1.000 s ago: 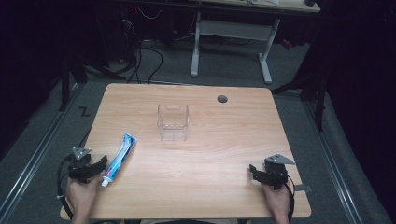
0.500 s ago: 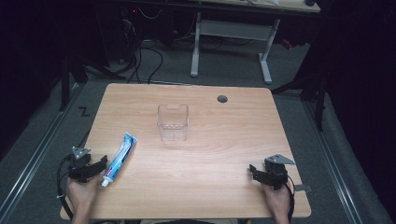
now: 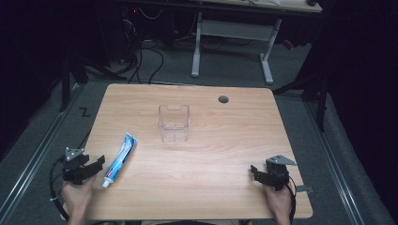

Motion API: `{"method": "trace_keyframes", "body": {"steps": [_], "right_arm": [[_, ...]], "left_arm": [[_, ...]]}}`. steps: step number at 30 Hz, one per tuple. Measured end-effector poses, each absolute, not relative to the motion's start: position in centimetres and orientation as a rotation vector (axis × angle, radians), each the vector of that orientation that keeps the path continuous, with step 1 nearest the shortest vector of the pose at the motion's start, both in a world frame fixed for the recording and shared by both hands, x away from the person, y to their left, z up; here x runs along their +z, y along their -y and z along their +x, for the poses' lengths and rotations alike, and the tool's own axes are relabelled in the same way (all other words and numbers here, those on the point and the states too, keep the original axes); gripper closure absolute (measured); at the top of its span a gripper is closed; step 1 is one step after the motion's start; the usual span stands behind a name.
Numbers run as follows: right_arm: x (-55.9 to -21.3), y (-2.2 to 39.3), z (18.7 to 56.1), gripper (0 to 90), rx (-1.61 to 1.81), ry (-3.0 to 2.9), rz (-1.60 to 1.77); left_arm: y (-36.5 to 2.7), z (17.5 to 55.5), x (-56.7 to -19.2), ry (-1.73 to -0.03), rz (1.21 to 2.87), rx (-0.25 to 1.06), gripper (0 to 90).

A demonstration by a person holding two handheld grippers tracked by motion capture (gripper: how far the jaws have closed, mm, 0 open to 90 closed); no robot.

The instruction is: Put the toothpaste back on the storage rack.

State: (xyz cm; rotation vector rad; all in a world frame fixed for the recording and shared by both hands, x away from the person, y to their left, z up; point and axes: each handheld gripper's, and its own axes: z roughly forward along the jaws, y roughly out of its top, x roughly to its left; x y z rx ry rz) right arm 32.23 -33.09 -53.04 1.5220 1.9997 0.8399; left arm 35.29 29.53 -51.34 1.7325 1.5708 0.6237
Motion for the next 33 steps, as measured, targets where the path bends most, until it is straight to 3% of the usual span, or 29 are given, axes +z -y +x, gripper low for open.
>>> {"method": "trace_keyframes", "body": {"steps": [19, 33], "right_arm": [[-53.0, 33.1, 32.2, 29.3, 0.839, -2.003, 1.515], [-53.1, 33.1, 32.2, 29.3, 0.841, -2.003, 1.514]], "left_arm": [[-24.7, 35.7, -47.7, -1.379, 1.957, 0.543, 37.1], [-21.8, 38.7, -47.8, -1.39, 2.111, 0.489, 36.7]]}}
